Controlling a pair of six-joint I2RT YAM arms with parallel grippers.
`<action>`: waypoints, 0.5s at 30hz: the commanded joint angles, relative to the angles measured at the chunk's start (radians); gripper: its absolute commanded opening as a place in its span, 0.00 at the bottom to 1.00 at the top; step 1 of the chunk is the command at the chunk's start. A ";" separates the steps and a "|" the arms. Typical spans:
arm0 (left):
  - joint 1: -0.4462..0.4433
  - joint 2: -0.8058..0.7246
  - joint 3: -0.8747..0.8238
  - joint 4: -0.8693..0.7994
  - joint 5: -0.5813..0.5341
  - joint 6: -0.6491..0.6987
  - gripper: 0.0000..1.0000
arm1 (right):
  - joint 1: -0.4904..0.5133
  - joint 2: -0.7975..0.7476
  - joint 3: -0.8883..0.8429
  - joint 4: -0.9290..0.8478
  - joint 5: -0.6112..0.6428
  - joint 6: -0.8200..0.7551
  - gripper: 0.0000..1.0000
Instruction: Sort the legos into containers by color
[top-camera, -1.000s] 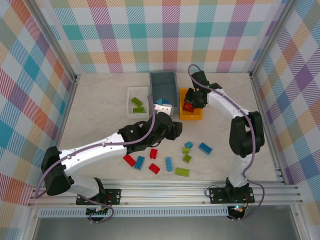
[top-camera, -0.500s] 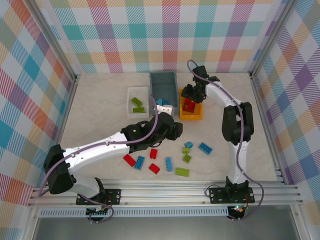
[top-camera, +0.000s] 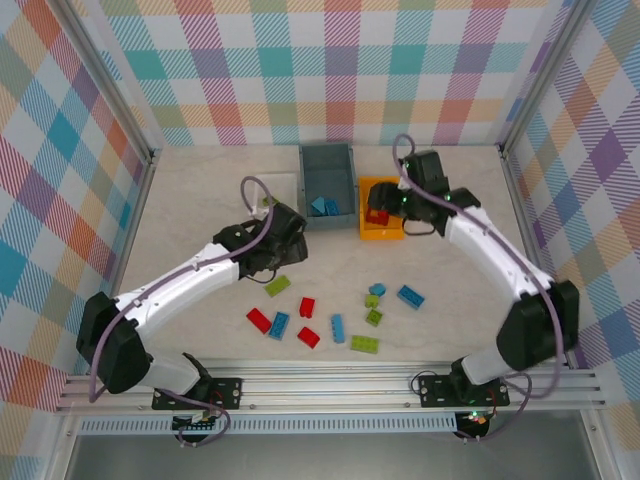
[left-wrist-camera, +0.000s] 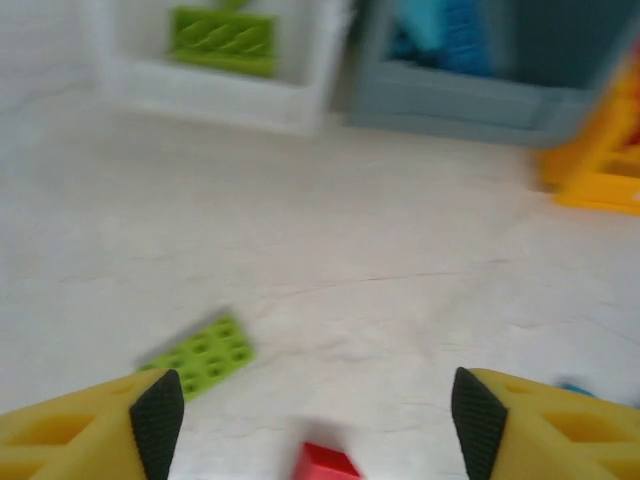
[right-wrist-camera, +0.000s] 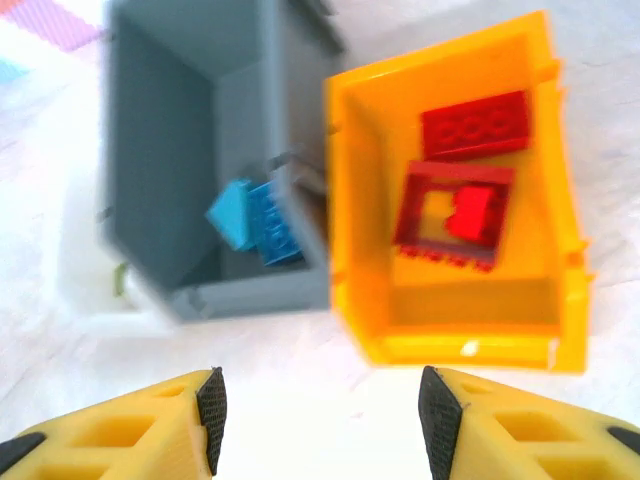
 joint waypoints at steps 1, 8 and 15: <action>0.058 0.019 -0.052 -0.070 0.097 -0.018 0.78 | 0.162 -0.101 -0.170 0.093 0.049 -0.034 0.59; 0.090 0.158 -0.088 -0.035 0.191 -0.117 0.87 | 0.501 -0.221 -0.319 0.070 0.208 0.000 0.68; 0.093 0.250 -0.116 0.000 0.174 -0.228 0.89 | 0.617 -0.253 -0.345 0.036 0.272 0.057 0.68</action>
